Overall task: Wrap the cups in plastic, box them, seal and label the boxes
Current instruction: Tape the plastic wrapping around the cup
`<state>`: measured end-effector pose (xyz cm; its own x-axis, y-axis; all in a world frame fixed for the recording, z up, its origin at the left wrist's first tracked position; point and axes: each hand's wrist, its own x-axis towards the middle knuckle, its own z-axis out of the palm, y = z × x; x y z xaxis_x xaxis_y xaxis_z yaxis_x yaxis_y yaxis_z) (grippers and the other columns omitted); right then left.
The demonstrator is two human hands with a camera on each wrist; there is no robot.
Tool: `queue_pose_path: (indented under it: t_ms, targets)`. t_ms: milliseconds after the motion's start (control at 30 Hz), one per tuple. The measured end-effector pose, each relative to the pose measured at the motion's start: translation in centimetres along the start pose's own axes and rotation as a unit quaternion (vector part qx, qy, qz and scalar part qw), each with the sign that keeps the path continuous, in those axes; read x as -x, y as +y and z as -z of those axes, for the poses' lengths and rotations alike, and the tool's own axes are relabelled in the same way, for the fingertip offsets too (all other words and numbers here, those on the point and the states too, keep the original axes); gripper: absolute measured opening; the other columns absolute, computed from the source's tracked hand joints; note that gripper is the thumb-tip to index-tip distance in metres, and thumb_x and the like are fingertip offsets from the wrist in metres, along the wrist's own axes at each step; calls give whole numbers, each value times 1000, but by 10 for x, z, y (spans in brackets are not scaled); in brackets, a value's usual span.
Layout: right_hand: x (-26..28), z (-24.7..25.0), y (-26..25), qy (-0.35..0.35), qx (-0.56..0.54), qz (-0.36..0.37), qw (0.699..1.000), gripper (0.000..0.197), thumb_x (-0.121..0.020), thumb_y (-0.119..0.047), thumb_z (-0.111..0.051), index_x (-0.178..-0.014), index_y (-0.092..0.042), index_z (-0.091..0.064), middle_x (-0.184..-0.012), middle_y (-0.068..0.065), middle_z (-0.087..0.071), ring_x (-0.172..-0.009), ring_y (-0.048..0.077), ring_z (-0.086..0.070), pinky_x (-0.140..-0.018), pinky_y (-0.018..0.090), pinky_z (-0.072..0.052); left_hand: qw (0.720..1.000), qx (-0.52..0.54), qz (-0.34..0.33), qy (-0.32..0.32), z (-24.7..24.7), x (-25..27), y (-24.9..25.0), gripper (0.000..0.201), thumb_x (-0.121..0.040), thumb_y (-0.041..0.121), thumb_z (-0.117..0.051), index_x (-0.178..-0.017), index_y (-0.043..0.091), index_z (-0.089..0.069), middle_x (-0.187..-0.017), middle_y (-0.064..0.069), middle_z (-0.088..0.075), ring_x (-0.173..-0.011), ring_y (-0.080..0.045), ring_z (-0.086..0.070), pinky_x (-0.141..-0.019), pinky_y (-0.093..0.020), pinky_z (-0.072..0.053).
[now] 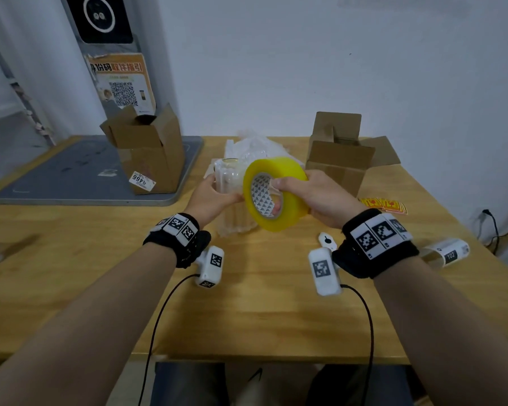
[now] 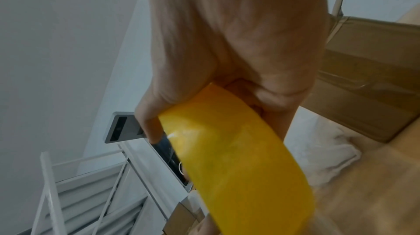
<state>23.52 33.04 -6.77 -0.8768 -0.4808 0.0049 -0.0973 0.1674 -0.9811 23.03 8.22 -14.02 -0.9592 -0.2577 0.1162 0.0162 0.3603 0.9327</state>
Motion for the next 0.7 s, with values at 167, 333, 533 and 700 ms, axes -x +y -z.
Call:
queue_pose_path:
  t_ms: [167,333,533,700]
  targets:
    - [4,4,1,-26,61,-38,997,31,-88,-33,-79,-108,-10,-75,-98,5,-80,-92,24,-77,-76,35,-59,999,26,9,17,-2,1,4,45,-73,30,-91,-114,29,-71,-104,13,-76,-96,-5,-72,-88,-33,-58]
    - [8,-3,2,-33,88,-75,993,36,-86,-38,-80,-109,-12,-74,-94,2,-80,-85,17,-77,-73,30,-61,999,36,-1,13,-4,3,2,45,-73,26,-91,-113,27,-72,-103,10,-78,-96,-7,-74,-91,-35,-59]
    - [8,-10,0,-36,97,-103,989,33,-86,-39,-79,-105,-13,-72,-93,4,-80,-87,21,-77,-79,35,-63,999,43,-13,7,-2,6,2,46,-74,24,-91,-115,30,-71,-108,11,-77,-99,-5,-73,-93,-33,-58]
    - [9,-8,-3,-26,111,-108,988,38,-84,-42,-80,-106,-12,-72,-95,6,-80,-87,22,-77,-75,34,-63,999,43,-19,-4,-5,9,5,51,-74,23,-91,-118,30,-67,-109,15,-74,-98,3,-70,-82,-19,-54]
